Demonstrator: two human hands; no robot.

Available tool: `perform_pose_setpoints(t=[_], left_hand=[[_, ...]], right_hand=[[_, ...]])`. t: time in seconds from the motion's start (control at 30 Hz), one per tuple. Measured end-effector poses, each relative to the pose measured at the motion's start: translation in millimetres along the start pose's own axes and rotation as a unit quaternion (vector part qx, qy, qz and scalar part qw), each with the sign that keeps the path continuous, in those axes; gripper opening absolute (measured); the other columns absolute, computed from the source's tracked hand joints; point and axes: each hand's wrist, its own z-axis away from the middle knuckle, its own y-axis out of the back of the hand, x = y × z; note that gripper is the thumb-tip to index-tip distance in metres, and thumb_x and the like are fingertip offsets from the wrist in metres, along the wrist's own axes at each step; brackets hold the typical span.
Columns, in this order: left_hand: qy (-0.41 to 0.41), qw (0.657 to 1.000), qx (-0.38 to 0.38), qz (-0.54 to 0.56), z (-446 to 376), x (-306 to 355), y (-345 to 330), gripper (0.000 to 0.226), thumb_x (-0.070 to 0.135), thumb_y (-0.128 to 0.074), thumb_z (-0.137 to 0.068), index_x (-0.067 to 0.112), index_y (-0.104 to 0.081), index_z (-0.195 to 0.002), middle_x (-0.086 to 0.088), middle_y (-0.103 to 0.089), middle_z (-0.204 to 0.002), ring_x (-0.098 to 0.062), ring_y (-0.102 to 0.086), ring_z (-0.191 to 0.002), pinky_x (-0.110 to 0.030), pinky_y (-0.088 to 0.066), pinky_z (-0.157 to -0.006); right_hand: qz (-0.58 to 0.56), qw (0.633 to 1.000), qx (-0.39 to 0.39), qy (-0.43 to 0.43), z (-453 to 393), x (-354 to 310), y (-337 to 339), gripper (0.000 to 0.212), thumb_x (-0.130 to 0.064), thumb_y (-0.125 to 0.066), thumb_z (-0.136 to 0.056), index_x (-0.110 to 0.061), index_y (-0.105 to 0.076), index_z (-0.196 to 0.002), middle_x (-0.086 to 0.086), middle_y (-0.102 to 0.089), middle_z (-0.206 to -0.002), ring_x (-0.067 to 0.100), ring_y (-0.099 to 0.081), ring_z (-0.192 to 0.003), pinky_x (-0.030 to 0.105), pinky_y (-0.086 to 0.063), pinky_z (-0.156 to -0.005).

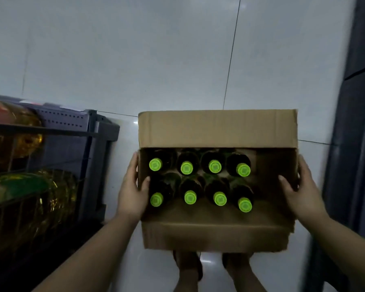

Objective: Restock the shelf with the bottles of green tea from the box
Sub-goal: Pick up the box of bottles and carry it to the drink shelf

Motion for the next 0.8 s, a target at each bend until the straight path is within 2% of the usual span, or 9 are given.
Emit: perform_pose_setpoints(t=[0.07,0.13,0.23,0.33,0.47,0.53,0.6,0.63,0.8], left_hand=[[-0.018,0.999,-0.001,-0.033,-3.8,-7.7,-5.1,0.077,0.005,-0.050,-0.093,0.037,-0.009,-0.150,0.032,-0.017,-0.146,-0.003,-0.024,-0.135,-0.034,-0.025,-0.114],[-0.029,0.998,-0.004,-0.059,-7.1,-12.0,-10.0,0.080,0.002,-0.050,-0.093,0.033,-0.004,-0.151,0.044,-0.010,-0.132,-0.002,-0.028,-0.124,-0.025,-0.027,-0.105],[-0.051,0.997,0.004,-0.058,-9.0,-18.2,-12.9,0.080,0.001,-0.050,-0.093,0.030,-0.003,-0.151,0.046,-0.012,-0.123,-0.007,-0.033,-0.117,-0.023,-0.028,-0.098],[-0.079,0.994,0.006,-0.070,-8.3,-21.0,-10.7,0.080,0.001,-0.052,-0.092,0.026,-0.002,-0.151,0.044,-0.006,-0.128,-0.009,-0.031,-0.119,-0.021,-0.028,-0.097],[-0.099,0.992,-0.008,-0.075,-8.1,-23.5,-5.2,0.082,0.001,-0.051,-0.092,0.031,-0.003,-0.150,0.066,-0.014,-0.120,-0.011,-0.031,-0.127,-0.026,-0.026,-0.103],[-0.093,0.994,-0.013,-0.062,-9.0,-20.8,0.1,0.082,0.000,-0.051,-0.092,0.037,-0.005,-0.150,0.053,-0.027,-0.133,-0.012,-0.033,-0.133,-0.025,-0.028,-0.105],[-0.084,0.995,-0.015,-0.053,-7.4,-12.2,6.5,0.081,-0.001,-0.050,-0.092,0.037,-0.008,-0.150,0.019,-0.035,-0.148,-0.015,-0.037,-0.134,-0.021,-0.032,-0.104],[-0.087,0.995,-0.015,-0.051,-5.9,-6.6,9.5,0.081,-0.001,-0.050,-0.092,0.037,-0.009,-0.150,0.009,-0.036,-0.149,-0.015,-0.039,-0.134,-0.021,-0.032,-0.104],[-0.094,0.994,-0.011,-0.062,12.2,24.6,33.0,0.082,0.003,-0.052,-0.092,0.045,-0.011,-0.148,0.012,-0.041,-0.137,-0.013,-0.044,-0.125,-0.025,-0.035,-0.101]], right_hand=[[-0.023,1.000,-0.020,0.008,-0.1,6.7,-4.0,0.069,-0.028,-0.050,-0.095,-0.041,-0.007,-0.147,0.003,-0.039,-0.149,0.035,-0.043,-0.130,0.048,-0.039,-0.101],[-0.023,1.000,-0.012,0.017,-2.0,11.7,-5.5,0.068,-0.026,-0.048,-0.096,-0.044,-0.007,-0.146,0.004,-0.041,-0.148,0.037,-0.047,-0.126,0.046,-0.041,-0.099],[0.009,0.999,0.005,0.037,-6.1,21.1,-5.8,0.067,-0.021,-0.046,-0.097,-0.049,-0.008,-0.143,0.005,-0.047,-0.144,0.037,-0.052,-0.121,0.045,-0.042,-0.098],[0.011,0.998,0.009,0.065,-10.4,30.8,-1.4,0.068,-0.019,-0.048,-0.096,-0.047,-0.011,-0.145,-0.003,-0.050,-0.136,0.025,-0.054,-0.116,0.039,-0.041,-0.099],[-0.012,0.996,-0.001,0.086,-10.8,31.5,4.1,0.069,-0.014,-0.048,-0.096,-0.039,-0.012,-0.149,-0.015,-0.044,-0.129,0.008,-0.048,-0.110,0.029,-0.036,-0.101],[-0.024,0.995,0.012,0.092,-10.3,28.5,5.6,0.068,-0.012,-0.048,-0.096,-0.037,-0.014,-0.149,-0.016,-0.044,-0.131,0.005,-0.046,-0.113,0.027,-0.034,-0.103],[-0.047,0.995,0.008,0.089,-7.8,24.8,9.7,0.068,-0.011,-0.048,-0.096,-0.038,-0.015,-0.149,-0.016,-0.042,-0.136,0.004,-0.043,-0.120,0.029,-0.033,-0.107],[-0.056,0.994,0.005,0.089,-5.0,23.0,13.2,0.068,-0.011,-0.048,-0.096,-0.039,-0.014,-0.149,-0.016,-0.041,-0.138,0.004,-0.042,-0.123,0.032,-0.033,-0.108],[-0.066,0.991,0.001,0.113,17.1,3.6,44.7,0.069,-0.009,-0.049,-0.095,-0.039,-0.017,-0.148,-0.011,-0.041,-0.142,0.008,-0.041,-0.129,0.033,-0.030,-0.110]])
